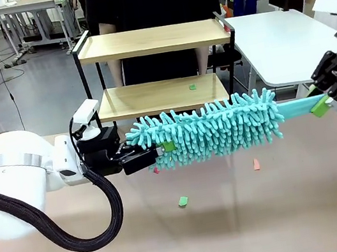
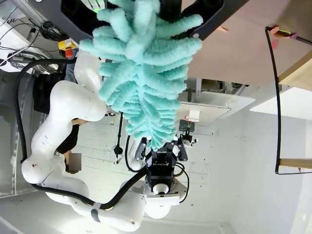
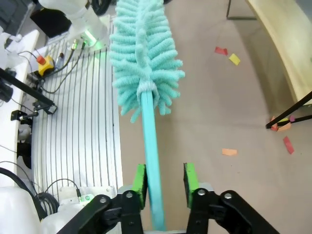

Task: Clean the shelf.
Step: Hand the Duster back to the human.

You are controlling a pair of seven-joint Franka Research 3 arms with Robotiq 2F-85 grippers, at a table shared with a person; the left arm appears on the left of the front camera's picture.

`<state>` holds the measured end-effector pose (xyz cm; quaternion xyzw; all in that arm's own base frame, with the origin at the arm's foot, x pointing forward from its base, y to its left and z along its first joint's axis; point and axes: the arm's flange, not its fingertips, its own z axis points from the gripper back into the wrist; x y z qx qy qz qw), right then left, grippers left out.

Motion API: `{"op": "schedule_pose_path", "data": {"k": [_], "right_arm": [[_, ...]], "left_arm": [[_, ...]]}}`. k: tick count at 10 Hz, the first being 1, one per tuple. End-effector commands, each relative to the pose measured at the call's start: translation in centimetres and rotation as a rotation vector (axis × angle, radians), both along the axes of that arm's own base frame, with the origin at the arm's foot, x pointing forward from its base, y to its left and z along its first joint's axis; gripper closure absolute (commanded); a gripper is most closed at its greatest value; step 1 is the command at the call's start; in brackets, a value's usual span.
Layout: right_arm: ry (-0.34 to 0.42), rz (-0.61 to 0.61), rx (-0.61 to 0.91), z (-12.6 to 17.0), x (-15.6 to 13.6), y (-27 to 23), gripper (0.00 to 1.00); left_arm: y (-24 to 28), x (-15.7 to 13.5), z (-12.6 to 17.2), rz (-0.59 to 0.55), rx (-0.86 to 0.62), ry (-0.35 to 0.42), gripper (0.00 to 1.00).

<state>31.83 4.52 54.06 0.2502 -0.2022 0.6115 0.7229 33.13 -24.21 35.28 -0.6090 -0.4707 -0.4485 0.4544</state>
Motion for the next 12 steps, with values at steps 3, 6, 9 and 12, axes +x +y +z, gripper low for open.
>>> {"op": "schedule_pose_path", "data": {"k": [3, 6, 9, 12], "right_arm": [[-0.099, -0.059, 0.212, 5.2, -0.1, -0.8, 0.00], [-0.258, -0.207, 0.426, 8.9, -1.5, -5.0, 0.00], [-0.319, -0.310, 0.538, 9.6, -3.6, -10.5, 0.00], [-0.280, -0.317, 0.502, 11.1, -3.4, -10.4, 0.00]], "left_arm": [[-0.1, -0.1, 0.2, -0.004, -0.010, -0.016, 1.00], [-0.1, -0.1, 0.2, -0.004, -0.010, -0.016, 1.00], [-0.1, -0.1, 0.2, -0.004, -0.010, -0.016, 1.00], [-0.1, -0.1, 0.0, -0.004, 0.001, 0.000, 0.82]]}}
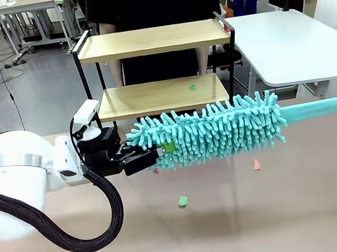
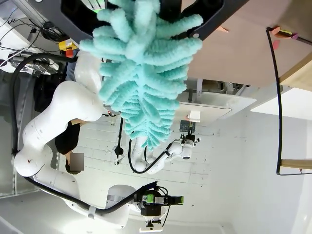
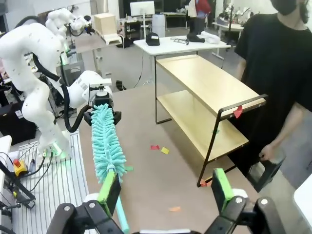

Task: Clean the shelf.
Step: Hand the Duster back to the human.

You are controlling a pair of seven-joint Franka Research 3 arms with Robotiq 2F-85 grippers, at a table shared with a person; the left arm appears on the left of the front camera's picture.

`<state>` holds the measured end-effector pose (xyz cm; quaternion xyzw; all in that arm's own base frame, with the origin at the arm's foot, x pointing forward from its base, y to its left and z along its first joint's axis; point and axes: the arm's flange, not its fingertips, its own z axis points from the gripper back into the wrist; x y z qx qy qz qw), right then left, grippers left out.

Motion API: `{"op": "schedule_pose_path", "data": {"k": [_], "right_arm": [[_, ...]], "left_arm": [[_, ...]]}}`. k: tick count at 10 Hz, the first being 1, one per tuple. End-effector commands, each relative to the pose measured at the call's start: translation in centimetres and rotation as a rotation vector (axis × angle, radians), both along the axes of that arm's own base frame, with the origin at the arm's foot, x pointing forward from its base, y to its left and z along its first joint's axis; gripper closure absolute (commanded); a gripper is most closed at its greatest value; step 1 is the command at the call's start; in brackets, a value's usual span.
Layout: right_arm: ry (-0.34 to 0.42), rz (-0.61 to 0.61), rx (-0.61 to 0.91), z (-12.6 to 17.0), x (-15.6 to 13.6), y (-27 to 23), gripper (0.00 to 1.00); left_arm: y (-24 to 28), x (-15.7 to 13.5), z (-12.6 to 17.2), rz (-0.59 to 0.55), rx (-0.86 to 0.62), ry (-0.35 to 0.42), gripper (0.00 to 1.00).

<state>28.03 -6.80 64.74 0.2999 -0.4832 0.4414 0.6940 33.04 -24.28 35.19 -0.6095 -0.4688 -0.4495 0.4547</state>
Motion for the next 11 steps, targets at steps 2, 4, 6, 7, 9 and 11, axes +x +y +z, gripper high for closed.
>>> {"op": "schedule_pose_path", "data": {"k": [2, 4, 6, 7, 9, 11], "right_arm": [[-0.006, 0.018, -0.009, 0.5, 0.4, 0.9, 0.00], [-0.006, 0.018, -0.009, 0.5, 0.4, 0.9, 0.00], [-0.006, 0.018, -0.009, 0.5, 0.4, 0.9, 0.00], [-0.006, 0.018, -0.009, 0.5, 0.4, 0.9, 0.00], [-0.006, 0.018, -0.009, 0.5, 0.4, 0.9, 0.00], [-0.006, 0.018, -0.009, 0.5, 0.4, 0.9, 0.00]], "left_arm": [[2.4, 1.0, 3.9, 0.079, 0.075, -0.100, 0.82], [5.7, 2.5, 8.9, 0.200, 0.060, -0.158, 0.82], [9.1, 3.2, 14.1, 0.333, 0.015, -0.196, 0.82], [11.5, 3.8, 16.9, 0.412, -0.007, -0.216, 0.82], [16.1, 4.1, 21.2, 0.598, 0.002, -0.255, 0.82], [21.3, 3.8, 23.7, 0.800, 0.029, -0.266, 0.82]]}}
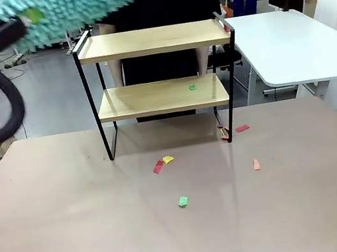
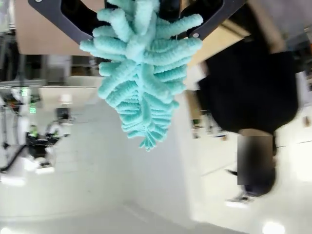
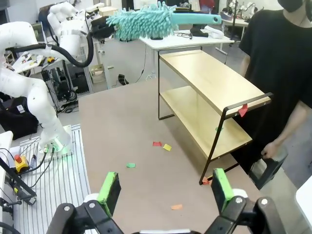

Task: Clean the shelf.
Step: Hand the Duster back to the human.

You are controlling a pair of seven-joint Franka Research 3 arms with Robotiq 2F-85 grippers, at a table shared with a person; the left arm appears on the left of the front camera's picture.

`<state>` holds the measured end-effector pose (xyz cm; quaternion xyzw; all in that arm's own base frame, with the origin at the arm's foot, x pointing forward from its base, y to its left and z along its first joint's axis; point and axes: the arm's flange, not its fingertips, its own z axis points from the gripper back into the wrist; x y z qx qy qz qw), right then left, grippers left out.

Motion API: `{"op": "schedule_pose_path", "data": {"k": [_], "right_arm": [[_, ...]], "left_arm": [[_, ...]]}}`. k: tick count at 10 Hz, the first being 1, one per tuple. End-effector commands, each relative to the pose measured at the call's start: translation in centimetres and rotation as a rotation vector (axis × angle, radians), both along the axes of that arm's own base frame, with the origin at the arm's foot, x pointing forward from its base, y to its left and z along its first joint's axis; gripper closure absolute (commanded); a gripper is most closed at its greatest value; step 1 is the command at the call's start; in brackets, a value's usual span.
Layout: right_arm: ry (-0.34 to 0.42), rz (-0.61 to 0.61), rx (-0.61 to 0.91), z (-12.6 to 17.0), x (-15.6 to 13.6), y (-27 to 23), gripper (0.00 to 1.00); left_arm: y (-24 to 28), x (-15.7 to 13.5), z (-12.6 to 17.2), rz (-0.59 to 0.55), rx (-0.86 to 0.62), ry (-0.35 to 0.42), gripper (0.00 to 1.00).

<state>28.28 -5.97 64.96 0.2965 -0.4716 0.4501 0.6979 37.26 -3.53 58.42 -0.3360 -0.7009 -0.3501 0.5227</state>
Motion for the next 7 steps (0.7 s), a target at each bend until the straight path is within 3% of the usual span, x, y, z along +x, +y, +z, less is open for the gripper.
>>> {"op": "schedule_pose_path", "data": {"k": [1, 4, 7], "right_arm": [[-0.018, 0.005, 0.016, 0.2, 0.1, 0.1, 0.00], [-0.018, 0.005, 0.016, 0.2, 0.1, 0.1, 0.00], [-0.018, 0.005, 0.016, 0.2, 0.1, 0.1, 0.00]], "left_arm": [[3.0, -0.8, 0.9, 0.192, -0.024, -0.012, 0.82], [9.5, -2.0, -0.6, 0.550, 0.020, 0.007, 0.82], [12.5, -2.8, -3.7, 0.697, 0.026, 0.079, 0.82]]}}
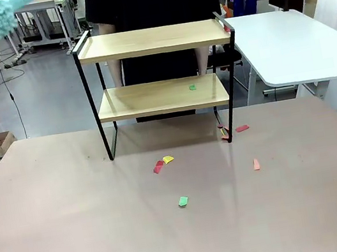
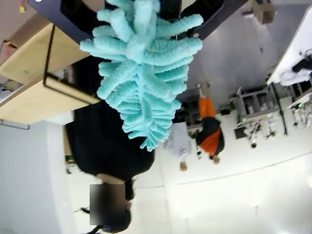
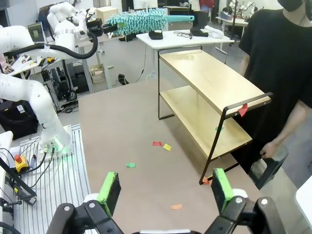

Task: Clean the shelf.
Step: Hand the Duster back to the human.

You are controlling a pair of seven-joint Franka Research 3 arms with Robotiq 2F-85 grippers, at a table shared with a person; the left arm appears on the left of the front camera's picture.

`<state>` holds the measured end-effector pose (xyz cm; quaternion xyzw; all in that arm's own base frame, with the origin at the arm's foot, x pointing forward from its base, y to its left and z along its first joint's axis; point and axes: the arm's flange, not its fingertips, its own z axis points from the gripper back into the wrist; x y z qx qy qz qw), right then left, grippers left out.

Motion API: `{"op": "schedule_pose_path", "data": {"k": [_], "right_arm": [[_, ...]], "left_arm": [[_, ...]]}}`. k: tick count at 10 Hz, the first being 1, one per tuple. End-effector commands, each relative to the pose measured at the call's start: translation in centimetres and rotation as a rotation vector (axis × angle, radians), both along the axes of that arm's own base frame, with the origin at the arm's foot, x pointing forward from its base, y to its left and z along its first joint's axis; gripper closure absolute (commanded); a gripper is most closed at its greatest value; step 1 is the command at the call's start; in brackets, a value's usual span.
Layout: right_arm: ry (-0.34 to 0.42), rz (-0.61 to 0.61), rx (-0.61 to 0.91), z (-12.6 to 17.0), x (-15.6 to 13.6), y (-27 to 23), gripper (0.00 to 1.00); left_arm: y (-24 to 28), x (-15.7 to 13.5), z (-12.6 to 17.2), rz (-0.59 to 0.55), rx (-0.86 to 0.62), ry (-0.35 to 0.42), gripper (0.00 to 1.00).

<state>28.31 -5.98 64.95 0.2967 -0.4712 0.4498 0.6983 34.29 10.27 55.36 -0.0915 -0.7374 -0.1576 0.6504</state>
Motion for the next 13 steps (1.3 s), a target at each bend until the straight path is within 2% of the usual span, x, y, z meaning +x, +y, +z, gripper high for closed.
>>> {"op": "schedule_pose_path", "data": {"k": [1, 6, 9, 10, 11, 12, 13], "right_arm": [[-0.019, 0.006, 0.017, 0.3, 0.1, 0.1, 0.00], [-0.019, 0.006, 0.017, 0.3, 0.1, 0.1, 0.00], [-0.019, 0.006, 0.017, 0.3, 0.1, 0.1, 0.00], [-0.019, 0.006, 0.017, 0.3, 0.1, 0.1, 0.00], [-0.019, 0.006, 0.017, 0.3, 0.1, 0.1, 0.00], [-0.019, 0.006, 0.017, 0.3, 0.1, 0.1, 0.00], [-0.019, 0.006, 0.017, 0.3, 0.1, 0.1, 0.00]], "left_arm": [[-0.8, -0.1, -2.0, 0.060, -0.011, -0.015, 0.82], [-2.2, -0.6, -10.6, 0.132, 0.037, 0.115, 0.82], [-4.2, -1.8, -13.8, 0.113, 0.030, 0.159, 0.82], [-4.2, -1.9, -14.6, 0.113, 0.033, 0.168, 0.82], [-4.2, -1.9, -14.9, 0.146, 0.050, 0.130, 0.82], [-4.2, -2.1, -15.0, 0.131, 0.026, 0.112, 0.82], [-3.2, 4.6, -11.4, 0.102, 0.026, 0.190, 0.82]]}}
